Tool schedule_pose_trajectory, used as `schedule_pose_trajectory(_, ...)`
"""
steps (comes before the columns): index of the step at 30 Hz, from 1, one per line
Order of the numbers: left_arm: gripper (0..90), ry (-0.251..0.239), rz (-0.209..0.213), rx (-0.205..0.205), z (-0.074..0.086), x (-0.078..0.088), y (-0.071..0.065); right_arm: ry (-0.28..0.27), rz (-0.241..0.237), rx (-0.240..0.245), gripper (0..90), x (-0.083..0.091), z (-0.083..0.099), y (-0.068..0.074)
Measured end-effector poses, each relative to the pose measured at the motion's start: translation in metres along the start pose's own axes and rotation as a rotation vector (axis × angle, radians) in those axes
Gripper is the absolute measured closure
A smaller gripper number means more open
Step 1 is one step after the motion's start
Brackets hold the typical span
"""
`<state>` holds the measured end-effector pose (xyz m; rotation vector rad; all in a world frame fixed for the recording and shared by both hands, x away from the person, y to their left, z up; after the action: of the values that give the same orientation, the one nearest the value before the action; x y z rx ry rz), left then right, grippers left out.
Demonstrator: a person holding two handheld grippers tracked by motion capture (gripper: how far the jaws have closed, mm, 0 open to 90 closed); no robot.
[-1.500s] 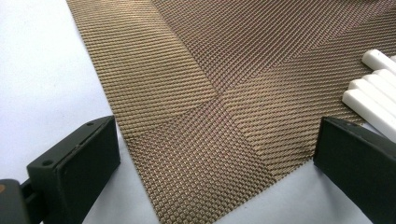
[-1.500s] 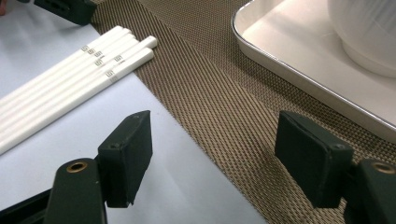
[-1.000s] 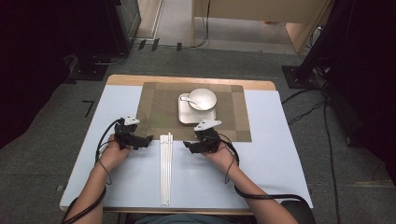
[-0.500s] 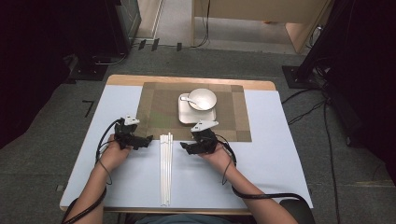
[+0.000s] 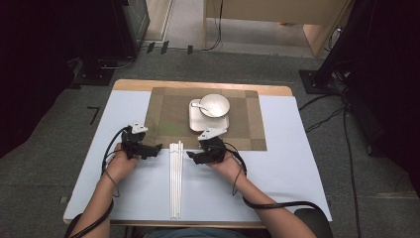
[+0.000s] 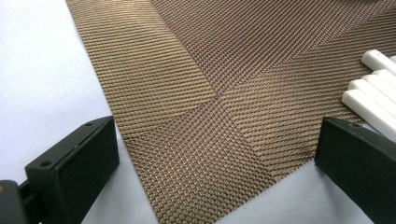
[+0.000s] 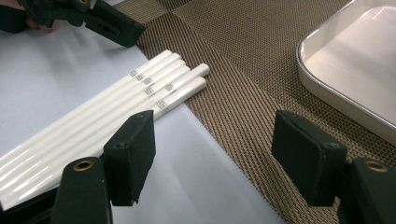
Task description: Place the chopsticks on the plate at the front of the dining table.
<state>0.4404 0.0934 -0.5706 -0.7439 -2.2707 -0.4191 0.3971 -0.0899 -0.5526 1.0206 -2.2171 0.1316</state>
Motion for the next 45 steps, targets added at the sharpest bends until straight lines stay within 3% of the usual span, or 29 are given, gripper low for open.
schedule_pose_trajectory(26,0.0,0.001,-0.004,0.000,0.000,0.000,0.000,-0.002,-0.049,-0.005,30.4,-0.015,0.004,0.024)
schedule_pose_trajectory(45,0.0,0.001,-0.004,0.001,0.000,0.000,0.000,0.014,-0.054,0.009,30.9,-0.018,0.005,0.030)
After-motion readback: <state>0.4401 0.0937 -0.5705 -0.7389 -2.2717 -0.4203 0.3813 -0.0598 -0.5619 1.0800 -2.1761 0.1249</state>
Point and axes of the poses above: each handheld gripper's, and its own axes: x roughly backward along the jaws, z roughly out of its underside, y roughly to its left, the point moved 10 cm from there along -x, roughly forward along the jaws, and after that the axes turned 7 degrees about -x, right-handed, at the moved point
